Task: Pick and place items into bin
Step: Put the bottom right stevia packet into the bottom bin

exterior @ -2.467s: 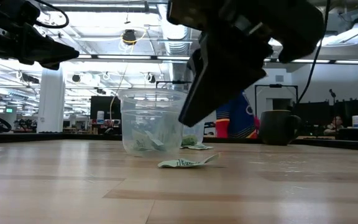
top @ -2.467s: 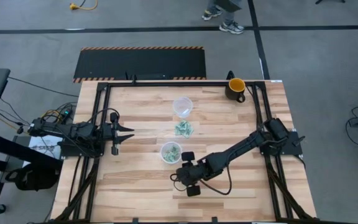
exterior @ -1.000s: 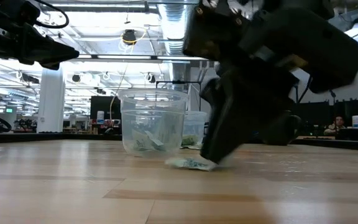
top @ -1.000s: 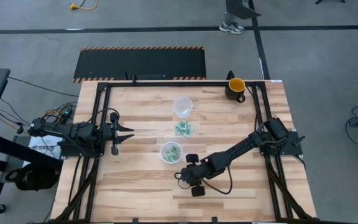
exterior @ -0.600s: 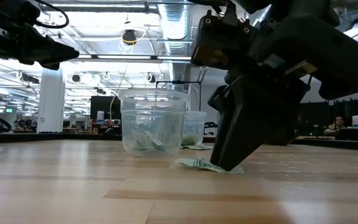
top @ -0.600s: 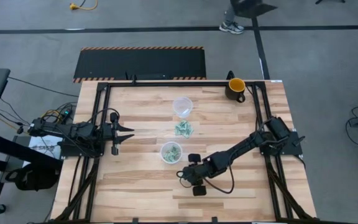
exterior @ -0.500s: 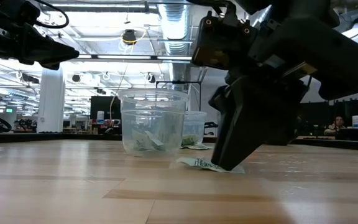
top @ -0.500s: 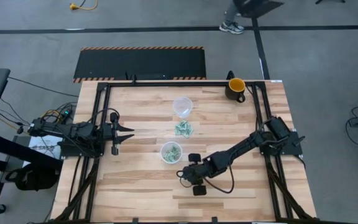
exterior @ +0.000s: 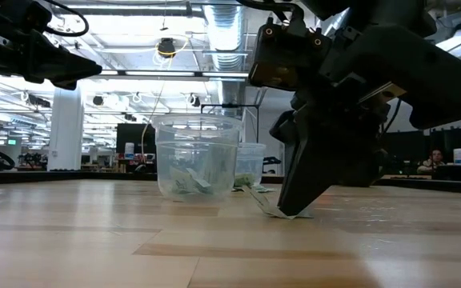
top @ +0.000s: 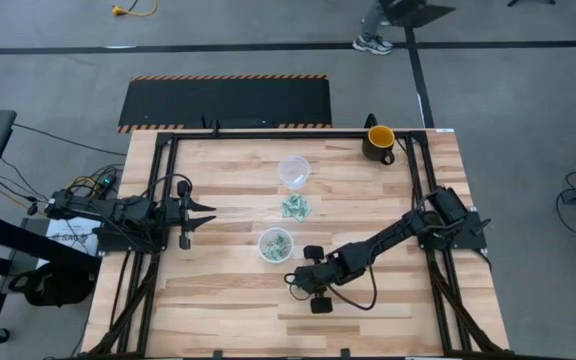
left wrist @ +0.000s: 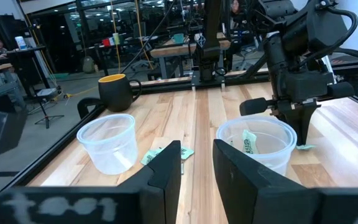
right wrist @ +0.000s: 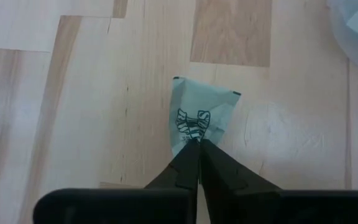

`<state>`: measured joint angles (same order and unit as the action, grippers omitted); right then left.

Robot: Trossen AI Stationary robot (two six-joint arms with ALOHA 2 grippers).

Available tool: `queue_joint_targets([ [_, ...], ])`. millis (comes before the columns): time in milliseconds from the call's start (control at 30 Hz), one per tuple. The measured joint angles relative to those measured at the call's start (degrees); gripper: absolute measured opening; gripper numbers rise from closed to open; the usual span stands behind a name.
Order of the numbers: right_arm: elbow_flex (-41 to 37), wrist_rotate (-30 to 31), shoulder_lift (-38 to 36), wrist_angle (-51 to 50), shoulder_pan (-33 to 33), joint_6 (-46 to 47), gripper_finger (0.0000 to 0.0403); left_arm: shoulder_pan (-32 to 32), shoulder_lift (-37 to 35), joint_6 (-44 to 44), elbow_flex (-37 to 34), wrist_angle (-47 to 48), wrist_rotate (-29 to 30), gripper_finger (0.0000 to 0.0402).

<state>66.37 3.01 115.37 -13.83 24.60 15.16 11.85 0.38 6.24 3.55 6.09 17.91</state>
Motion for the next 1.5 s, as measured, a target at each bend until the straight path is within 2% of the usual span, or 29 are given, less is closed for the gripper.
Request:
queue_joint_targets([
  [300,2.26,-0.18,0.17,-0.41,1.25,-1.92,0.0002,-0.01,-0.02,0.0,0.0,-0.02,-0.02,0.0084],
  [600,10.44,-0.54,0.48,-10.64,1.97,-8.02,0.0001,0.0,0.0,0.0,0.0,-0.02,0.0,0.0084],
  [900,18.78,5.56,0.34,-18.99,1.04,-14.56,0.0,0.0,-0.02,0.0,0.0,-0.01,-0.01,0.0084],
  [1300,30.77,19.53,0.19,-29.17,-0.74,-22.68,0.0,-0.01,0.0,0.0,0.01,-0.01,0.0,0.0084],
  [1500,31.61,19.58,0.11,-29.24,-4.3,-24.65,0.0,-0.01,-0.02,0.0,0.0,-0.01,0.0,0.0084],
])
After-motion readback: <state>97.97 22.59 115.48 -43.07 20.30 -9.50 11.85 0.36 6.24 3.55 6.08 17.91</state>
